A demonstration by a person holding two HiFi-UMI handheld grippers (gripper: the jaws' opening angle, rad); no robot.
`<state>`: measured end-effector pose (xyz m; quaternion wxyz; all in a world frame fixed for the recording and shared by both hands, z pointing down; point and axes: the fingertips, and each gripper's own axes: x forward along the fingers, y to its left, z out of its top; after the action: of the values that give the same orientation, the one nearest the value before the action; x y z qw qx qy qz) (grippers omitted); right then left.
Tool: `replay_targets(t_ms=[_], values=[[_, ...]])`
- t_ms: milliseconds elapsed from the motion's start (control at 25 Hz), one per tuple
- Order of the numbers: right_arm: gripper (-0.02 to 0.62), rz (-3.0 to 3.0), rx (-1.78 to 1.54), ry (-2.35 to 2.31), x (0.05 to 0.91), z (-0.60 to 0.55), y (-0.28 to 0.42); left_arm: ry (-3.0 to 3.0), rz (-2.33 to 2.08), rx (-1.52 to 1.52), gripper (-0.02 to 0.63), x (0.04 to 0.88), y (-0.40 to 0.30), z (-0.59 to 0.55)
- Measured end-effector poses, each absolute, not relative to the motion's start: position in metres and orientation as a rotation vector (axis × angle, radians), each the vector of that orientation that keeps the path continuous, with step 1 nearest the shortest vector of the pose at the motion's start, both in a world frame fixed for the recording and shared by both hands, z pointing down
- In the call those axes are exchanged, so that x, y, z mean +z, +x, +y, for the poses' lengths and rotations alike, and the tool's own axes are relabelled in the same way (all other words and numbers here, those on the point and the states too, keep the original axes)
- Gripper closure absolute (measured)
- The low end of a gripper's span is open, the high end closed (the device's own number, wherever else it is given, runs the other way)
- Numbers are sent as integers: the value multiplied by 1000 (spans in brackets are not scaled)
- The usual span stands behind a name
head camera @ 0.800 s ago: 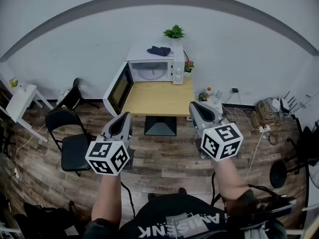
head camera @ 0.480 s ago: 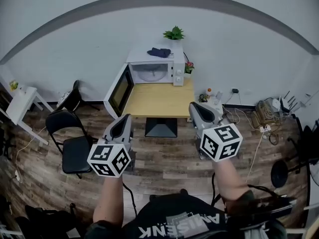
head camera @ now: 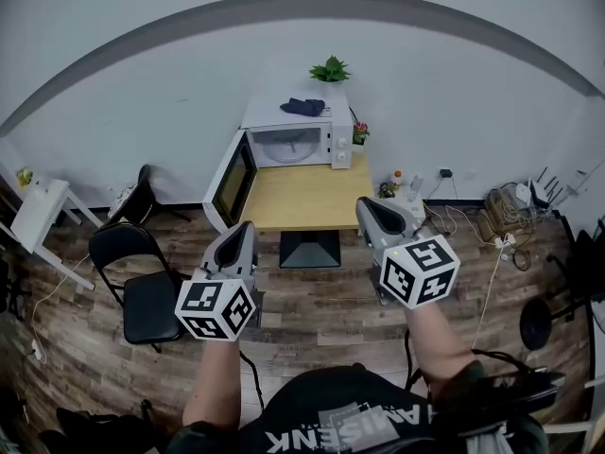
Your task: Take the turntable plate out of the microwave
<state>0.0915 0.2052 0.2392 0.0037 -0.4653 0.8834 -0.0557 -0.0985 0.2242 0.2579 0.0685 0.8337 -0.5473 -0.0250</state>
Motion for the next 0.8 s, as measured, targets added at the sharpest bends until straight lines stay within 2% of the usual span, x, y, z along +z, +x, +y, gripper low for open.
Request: replay_targets(t_ms=[440,800], values=[[591,2711,-231,-1503,251,201,57,2543,-1606,30,604,279,-134,207],[591,2746,-225,-1482,258,165,43,2511,-1657,-38,604,277,-155,180]])
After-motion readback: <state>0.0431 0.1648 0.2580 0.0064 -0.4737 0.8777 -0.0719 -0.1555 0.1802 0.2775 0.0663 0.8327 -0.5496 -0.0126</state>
